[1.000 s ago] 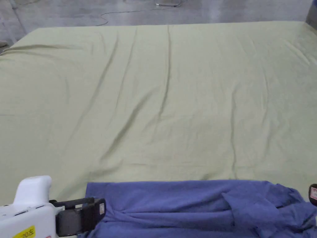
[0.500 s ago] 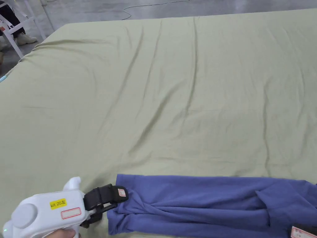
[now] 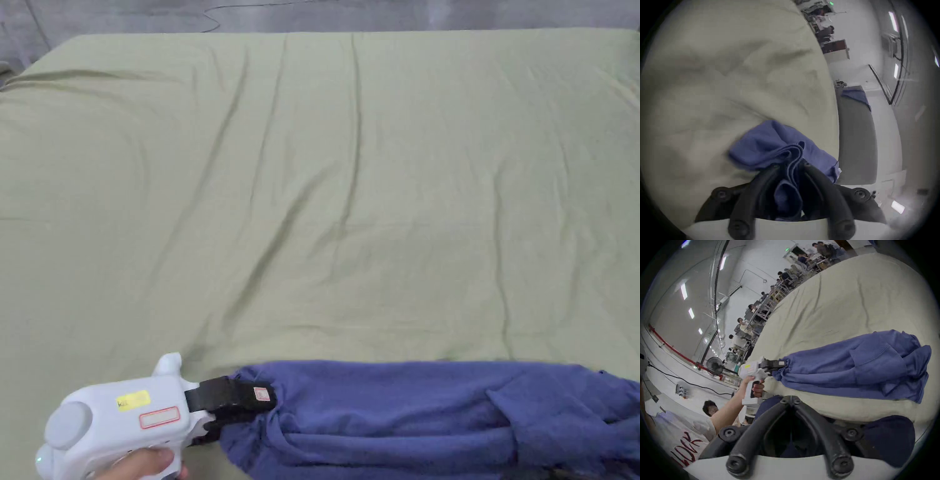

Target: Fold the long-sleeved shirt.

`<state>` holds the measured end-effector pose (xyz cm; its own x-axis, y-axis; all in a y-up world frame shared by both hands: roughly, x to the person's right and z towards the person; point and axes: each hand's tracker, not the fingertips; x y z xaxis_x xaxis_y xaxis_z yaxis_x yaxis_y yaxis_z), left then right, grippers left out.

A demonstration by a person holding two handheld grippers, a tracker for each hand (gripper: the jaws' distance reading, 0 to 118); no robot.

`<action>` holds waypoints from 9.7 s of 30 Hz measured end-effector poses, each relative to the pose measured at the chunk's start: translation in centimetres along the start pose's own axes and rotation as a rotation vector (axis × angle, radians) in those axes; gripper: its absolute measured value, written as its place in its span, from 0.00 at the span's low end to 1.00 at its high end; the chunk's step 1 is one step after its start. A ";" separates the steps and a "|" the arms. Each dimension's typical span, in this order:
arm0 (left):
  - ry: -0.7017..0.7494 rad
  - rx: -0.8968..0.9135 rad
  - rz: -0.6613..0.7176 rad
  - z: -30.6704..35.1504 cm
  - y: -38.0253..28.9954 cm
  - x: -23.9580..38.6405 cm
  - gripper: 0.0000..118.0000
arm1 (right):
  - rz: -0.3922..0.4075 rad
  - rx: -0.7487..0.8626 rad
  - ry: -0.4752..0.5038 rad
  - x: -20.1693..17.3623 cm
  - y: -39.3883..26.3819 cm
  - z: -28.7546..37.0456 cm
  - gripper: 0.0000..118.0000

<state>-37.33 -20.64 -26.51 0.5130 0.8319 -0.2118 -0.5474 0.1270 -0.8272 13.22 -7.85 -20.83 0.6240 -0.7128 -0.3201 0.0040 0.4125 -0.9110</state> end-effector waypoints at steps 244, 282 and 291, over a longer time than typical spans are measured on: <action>0.417 0.927 -1.104 16.5 -30.0 41.3 1.00 | 0.537 0.848 -0.645 -22.2 -4.5 18.0 1.00; 0.410 0.939 -1.093 17.0 -30.2 40.8 1.00 | 0.518 0.836 -0.654 -22.6 -4.7 17.6 1.00; 0.414 0.928 -1.101 16.6 -30.3 40.8 1.00 | 0.502 0.826 -0.669 -22.3 -4.7 17.6 1.00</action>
<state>-10.81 18.42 -1.38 0.9954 -0.0938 0.0209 0.0953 0.9919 -0.0840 13.03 16.08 -4.87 0.9850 -0.0273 -0.1703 -0.0070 0.9802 -0.1977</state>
